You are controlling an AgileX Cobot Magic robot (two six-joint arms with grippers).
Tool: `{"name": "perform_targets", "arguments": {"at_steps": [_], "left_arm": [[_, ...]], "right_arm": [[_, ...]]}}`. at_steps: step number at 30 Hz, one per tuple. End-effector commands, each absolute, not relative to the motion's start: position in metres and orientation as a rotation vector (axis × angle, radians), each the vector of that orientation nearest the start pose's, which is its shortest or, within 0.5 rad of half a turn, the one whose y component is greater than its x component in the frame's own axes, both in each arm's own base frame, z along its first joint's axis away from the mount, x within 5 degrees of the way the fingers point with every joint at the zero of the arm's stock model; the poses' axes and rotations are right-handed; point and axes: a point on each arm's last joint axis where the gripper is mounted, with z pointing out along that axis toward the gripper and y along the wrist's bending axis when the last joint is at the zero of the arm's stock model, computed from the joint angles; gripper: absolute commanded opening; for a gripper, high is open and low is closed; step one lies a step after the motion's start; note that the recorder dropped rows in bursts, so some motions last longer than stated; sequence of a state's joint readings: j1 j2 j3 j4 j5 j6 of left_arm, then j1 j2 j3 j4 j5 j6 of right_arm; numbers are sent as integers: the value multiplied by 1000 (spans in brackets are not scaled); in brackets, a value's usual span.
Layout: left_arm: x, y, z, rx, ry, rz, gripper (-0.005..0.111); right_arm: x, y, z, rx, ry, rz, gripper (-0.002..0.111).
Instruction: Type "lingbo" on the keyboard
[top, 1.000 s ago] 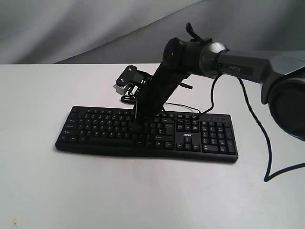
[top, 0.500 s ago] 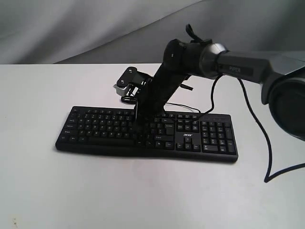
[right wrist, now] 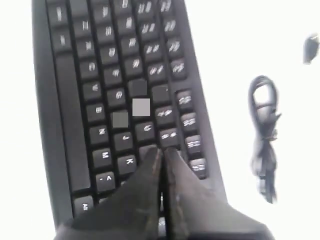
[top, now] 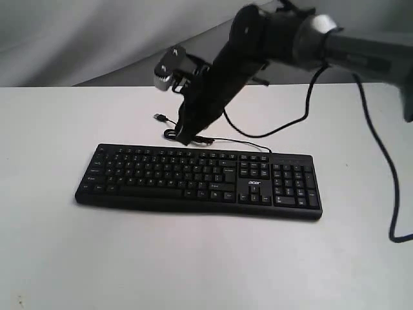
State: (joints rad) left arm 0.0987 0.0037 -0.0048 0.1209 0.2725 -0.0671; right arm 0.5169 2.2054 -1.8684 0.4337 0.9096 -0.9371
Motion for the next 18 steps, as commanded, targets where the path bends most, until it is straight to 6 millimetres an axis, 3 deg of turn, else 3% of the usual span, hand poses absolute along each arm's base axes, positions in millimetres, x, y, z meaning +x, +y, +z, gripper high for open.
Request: {"name": "perform_targets", "arguments": {"at_steps": [1,2,6,7,10,11,12,13,14,16,18], "left_arm": [[54,8,189,-71,1749,132,1],[54,8,189,-71,1749,132,1],[54,8,189,-71,1749,132,1],[54,8,189,-71,1749,132,1],[54,8,189,-71,1749,132,1],[54,8,189,-71,1749,132,1],[54,8,189,-71,1749,132,1],[54,8,189,-71,1749,132,1],[54,8,189,-71,1749,132,1],[54,8,189,-71,1749,132,1],[54,8,189,-71,1749,132,1]], "right_arm": [[397,244,276,-1437,2106,283,0],[385,235,310,-1385,2086,259,0],[351,216,369,-1333,2002,251,0],[330,205,392,-1300,1949,249,0],[293,184,426,-1211,1852,234,0],[272,172,434,-1150,1804,235,0],[257,163,440,-1094,1754,242,0],[228,147,449,-969,1647,256,0],[222,143,446,-924,1620,264,0],[187,122,442,-773,1468,242,0],[160,104,422,-695,1401,220,0]]}}
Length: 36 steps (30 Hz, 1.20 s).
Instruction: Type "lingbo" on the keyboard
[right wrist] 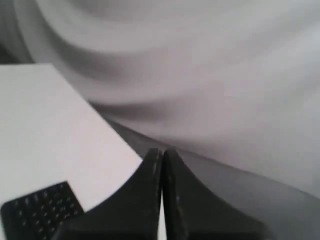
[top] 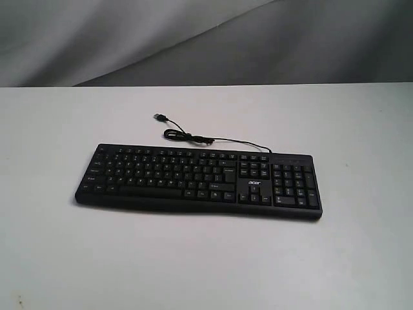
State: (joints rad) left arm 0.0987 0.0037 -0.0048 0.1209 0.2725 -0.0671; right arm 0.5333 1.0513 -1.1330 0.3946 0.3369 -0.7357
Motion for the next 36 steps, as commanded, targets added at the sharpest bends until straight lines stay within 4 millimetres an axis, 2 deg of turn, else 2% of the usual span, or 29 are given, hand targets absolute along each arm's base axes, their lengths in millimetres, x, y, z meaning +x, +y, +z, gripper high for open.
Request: {"name": "perform_targets", "arguments": {"at_steps": [1,5,9,13,17,22,24,26,27,28,30,32,36], "left_arm": [[54,8,189,-71,1749,132,1],[54,8,189,-71,1749,132,1],[54,8,189,-71,1749,132,1],[54,8,189,-71,1749,132,1],[54,8,189,-71,1749,132,1],[54,8,189,-71,1749,132,1],[54,8,189,-71,1749,132,1],[54,8,189,-71,1749,132,1],[54,8,189,-71,1749,132,1],[54,8,189,-71,1749,132,1],[54,8,189,-71,1749,132,1],[54,8,189,-71,1749,132,1],[54,8,189,-71,1749,132,1]], "right_arm": [[151,97,409,-691,1408,215,0],[122,79,385,-687,1402,215,0],[96,65,388,-672,1343,228,0],[85,57,396,-641,1284,225,0],[72,47,406,-504,1222,306,0],[70,46,404,-467,1260,369,0],[76,42,392,-397,1321,366,0],[84,31,368,-220,1418,322,0],[86,20,347,-100,1470,257,0],[86,15,335,-57,1493,214,0],[82,1,290,86,1568,104,0],[74,-4,264,151,1583,51,0],[68,-8,237,249,1594,45,0]]}}
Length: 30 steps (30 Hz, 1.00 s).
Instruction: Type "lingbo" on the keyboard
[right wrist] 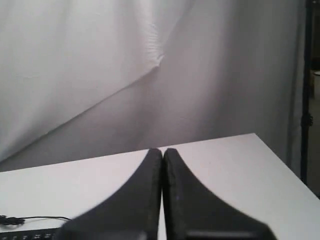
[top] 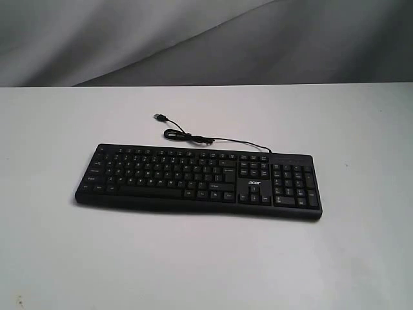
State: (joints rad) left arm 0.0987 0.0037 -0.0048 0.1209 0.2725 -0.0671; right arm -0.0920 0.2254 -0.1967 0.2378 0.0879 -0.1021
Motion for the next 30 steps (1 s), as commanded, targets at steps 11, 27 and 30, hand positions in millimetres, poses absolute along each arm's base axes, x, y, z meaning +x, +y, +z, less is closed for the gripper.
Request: {"name": "perform_targets", "arguments": {"at_steps": [11,27,30], "left_arm": [[54,8,189,-71,1749,132,1],[54,8,189,-71,1749,132,1],[54,8,189,-71,1749,132,1]], "right_arm": [[59,-7,208,265,1579,45,0],[55,-6,183,142,1826,-70,0],[55,-5,183,120,1828,-61,0]]}}
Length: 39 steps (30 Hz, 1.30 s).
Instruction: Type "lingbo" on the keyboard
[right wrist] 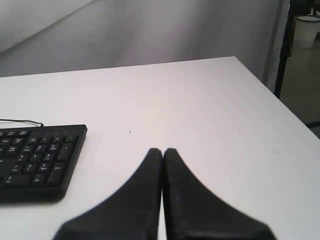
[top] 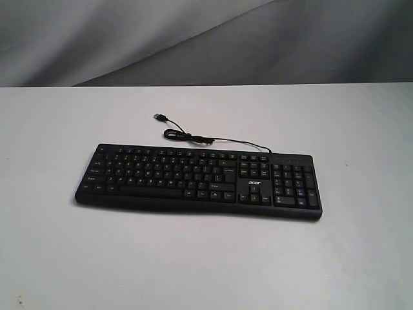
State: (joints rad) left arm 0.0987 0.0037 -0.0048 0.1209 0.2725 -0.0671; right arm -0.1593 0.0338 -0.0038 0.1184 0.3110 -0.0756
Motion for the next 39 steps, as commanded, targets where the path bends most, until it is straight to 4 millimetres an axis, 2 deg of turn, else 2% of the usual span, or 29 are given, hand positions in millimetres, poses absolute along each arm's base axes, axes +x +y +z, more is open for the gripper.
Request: {"name": "perform_targets", "arguments": {"at_steps": [1,39], "left_arm": [[54,8,189,-71,1749,132,1],[54,8,189,-71,1749,132,1]], "right_arm": [[55,-5,183,108,1829,-57,0],[55,-3,183,100,1830,-28,0]]}}
